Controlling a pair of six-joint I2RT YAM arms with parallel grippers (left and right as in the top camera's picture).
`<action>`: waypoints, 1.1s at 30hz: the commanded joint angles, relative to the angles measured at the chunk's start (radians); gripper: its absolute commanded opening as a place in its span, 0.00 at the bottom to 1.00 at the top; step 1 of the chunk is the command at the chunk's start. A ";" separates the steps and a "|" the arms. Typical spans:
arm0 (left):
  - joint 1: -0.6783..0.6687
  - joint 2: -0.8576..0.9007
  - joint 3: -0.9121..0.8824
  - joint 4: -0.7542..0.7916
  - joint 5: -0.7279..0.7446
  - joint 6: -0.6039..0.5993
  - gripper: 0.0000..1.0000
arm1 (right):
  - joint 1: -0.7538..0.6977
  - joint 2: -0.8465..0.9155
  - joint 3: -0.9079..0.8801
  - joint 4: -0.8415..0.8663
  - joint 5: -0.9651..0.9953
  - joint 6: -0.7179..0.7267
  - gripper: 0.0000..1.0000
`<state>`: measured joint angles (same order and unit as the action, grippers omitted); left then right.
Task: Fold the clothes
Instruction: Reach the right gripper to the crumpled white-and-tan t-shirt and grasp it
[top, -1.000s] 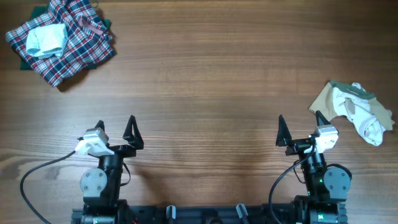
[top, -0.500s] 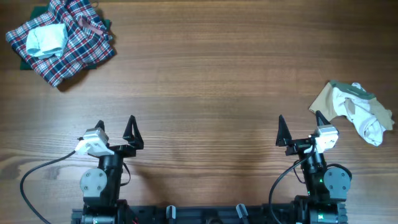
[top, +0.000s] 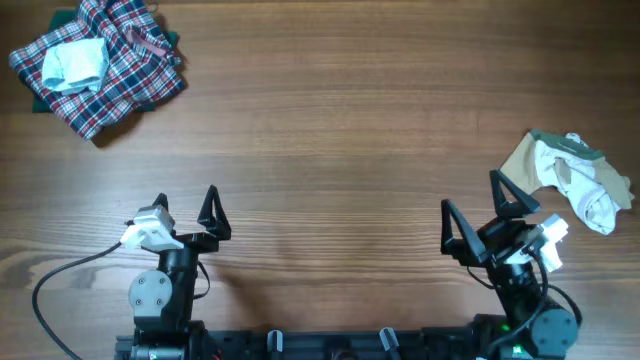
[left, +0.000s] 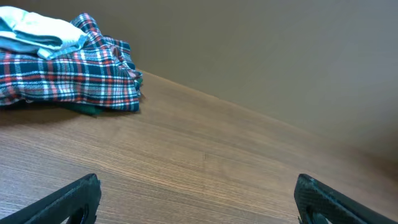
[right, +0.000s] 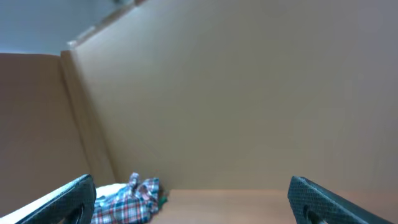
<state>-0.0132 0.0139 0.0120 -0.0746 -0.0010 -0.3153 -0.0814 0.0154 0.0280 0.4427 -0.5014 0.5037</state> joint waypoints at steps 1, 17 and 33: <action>-0.004 -0.007 -0.006 0.000 0.011 0.020 1.00 | -0.004 0.039 0.134 -0.068 -0.047 -0.128 1.00; -0.004 -0.007 -0.006 0.000 0.011 0.020 1.00 | -0.139 1.219 0.995 -1.014 0.411 -0.450 1.00; -0.004 -0.007 -0.006 0.000 0.011 0.020 1.00 | -0.319 1.677 0.995 -0.857 0.457 -0.441 0.85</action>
<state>-0.0132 0.0139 0.0120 -0.0746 -0.0010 -0.3153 -0.3573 1.6508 1.0100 -0.4194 -0.0582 0.0486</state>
